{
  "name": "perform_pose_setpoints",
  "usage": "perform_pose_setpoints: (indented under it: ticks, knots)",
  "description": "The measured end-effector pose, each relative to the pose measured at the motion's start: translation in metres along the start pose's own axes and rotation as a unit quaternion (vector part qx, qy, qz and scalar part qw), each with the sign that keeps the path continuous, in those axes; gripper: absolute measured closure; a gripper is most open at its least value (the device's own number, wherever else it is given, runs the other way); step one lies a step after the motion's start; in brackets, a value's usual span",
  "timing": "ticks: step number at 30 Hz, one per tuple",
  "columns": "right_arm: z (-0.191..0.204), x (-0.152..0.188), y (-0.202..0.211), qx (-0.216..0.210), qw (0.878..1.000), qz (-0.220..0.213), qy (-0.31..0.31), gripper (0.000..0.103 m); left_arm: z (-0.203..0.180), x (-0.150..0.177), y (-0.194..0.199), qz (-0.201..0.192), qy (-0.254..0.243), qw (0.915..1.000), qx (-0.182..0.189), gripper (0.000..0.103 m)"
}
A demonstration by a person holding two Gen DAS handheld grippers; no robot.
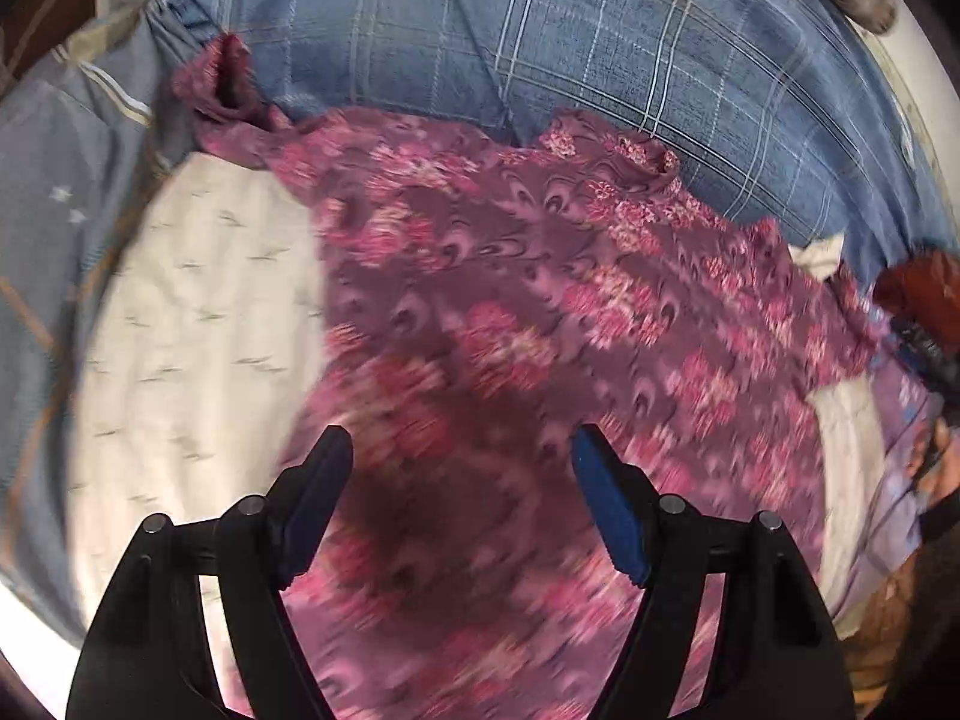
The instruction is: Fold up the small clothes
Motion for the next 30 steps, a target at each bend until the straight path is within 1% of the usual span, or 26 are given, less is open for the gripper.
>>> perform_pose_setpoints:
  ticks: [1, 3, 5, 6, 7, 8, 9, 11, 12, 14, 16, 18, 19, 20, 22, 24, 25, 27, 28, 29, 30]
  knots:
    - [0.01, -0.004, -0.012, 0.016, 1.0, -0.001, 0.024, 0.023, -0.002, -0.002, -0.01, 0.009, 0.007, 0.9999, 0.001, 0.028]
    - [0.022, -0.007, -0.035, 0.046, 0.998, 0.002, 0.048, 0.023, -0.005, -0.001, -0.024, 0.025, 0.011, 0.9996, 0.004, 0.028]
    - [0.028, -0.01, -0.062, 0.089, 0.993, 0.006, 0.072, 0.026, -0.006, 0.004, -0.035, 0.038, 0.011, 0.9992, 0.001, 0.028]
    - [0.029, -0.011, -0.071, 0.111, 0.99, 0.008, 0.081, 0.031, -0.005, 0.008, -0.04, 0.045, 0.008, 0.999, -0.001, 0.028]
    - [0.029, -0.01, -0.08, 0.125, 0.988, 0.013, 0.089, 0.057, -0.004, 0.011, -0.043, 0.05, 0.006, 0.9987, -0.004, 0.028]
    - [0.027, -0.01, -0.084, 0.125, 0.988, 0.018, 0.09, 0.077, -0.003, 0.012, -0.045, 0.053, 0.004, 0.9986, -0.006, 0.028]
    - [0.023, -0.012, -0.086, 0.113, 0.99, 0.027, 0.079, 0.09, -0.003, 0.014, -0.045, 0.052, 0.0, 0.9987, -0.005, 0.028]
    - [0.015, -0.015, -0.071, 0.099, 0.994, 0.002, 0.052, 0.09, -0.005, 0.015, -0.042, 0.048, -0.008, 0.9988, -0.003, 0.028]
    - [0.012, -0.019, -0.054, 0.077, 0.996, -0.019, 0.032, 0.09, -0.005, 0.016, -0.04, 0.047, -0.008, 0.9989, 0.0, 0.028]
    - [0.018, -0.023, -0.026, 0.021, 0.999, -0.038, 0.008, 0.09, -0.003, 0.018, -0.036, 0.045, -0.002, 0.9989, 0.014, 0.028]
    - [0.043, -0.026, 0.007, -0.04, 0.998, -0.055, 0.007, 0.09, 0.0, 0.019, -0.031, 0.042, 0.009, 0.9986, 0.03, 0.028]
    - [0.076, -0.027, 0.032, -0.095, 0.994, -0.059, 0.018, 0.09, 0.008, 0.022, -0.023, 0.04, 0.026, 0.9977, 0.048, 0.028]
    - [0.109, -0.024, 0.051, -0.138, 0.988, -0.061, 0.03, 0.09, 0.012, 0.024, -0.018, 0.039, 0.033, 0.9971, 0.057, 0.028]
    - [0.135, -0.021, 0.063, -0.171, 0.983, -0.059, 0.038, 0.09, 0.017, 0.025, -0.013, 0.037, 0.041, 0.9964, 0.064, 0.028]
    - [0.189, -0.01, 0.082, -0.232, 0.97, -0.047, 0.05, 0.09, 0.027, 0.028, 0.002, 0.028, 0.049, 0.9959, 0.071, 0.028]
    - [0.254, 0.009, 0.098, -0.299, 0.952, -0.027, 0.06, 0.09, 0.036, 0.028, 0.013, 0.017, 0.053, 0.9962, 0.067, 0.028]
    - [0.279, 0.018, 0.102, -0.322, 0.944, -0.016, 0.063, 0.09, 0.043, 0.029, 0.02, 0.011, 0.054, 0.9966, 0.061, 0.028]
    - [0.33, 0.043, 0.101, -0.359, 0.931, 0.012, 0.072, 0.09, 0.055, 0.031, 0.03, 0.005, 0.06, 0.9969, 0.051, 0.027]
    - [0.36, 0.06, 0.097, -0.369, 0.925, 0.034, 0.078, 0.085, 0.064, 0.034, 0.036, 0.001, 0.068, 0.9966, 0.047, 0.027]
    - [0.39, 0.078, 0.089, -0.371, 0.922, 0.064, 0.09, 0.083, 0.071, 0.035, 0.04, 0.0, 0.075, 0.9961, 0.046, 0.027]
    - [0.406, 0.091, 0.084, -0.367, 0.921, 0.084, 0.103, 0.083, 0.079, 0.038, 0.044, 0.0, 0.085, 0.9953, 0.045, 0.027]
Point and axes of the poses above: each gripper's, at about its wrist camera, not at the fingertips, and y roughly against the way its jaws point, z to its left, x to its underside, the point moved 4 cm from there along -y, roughly the way its jaws point, and after that the axes turned 7 degrees about x, right-handed, at the moved point
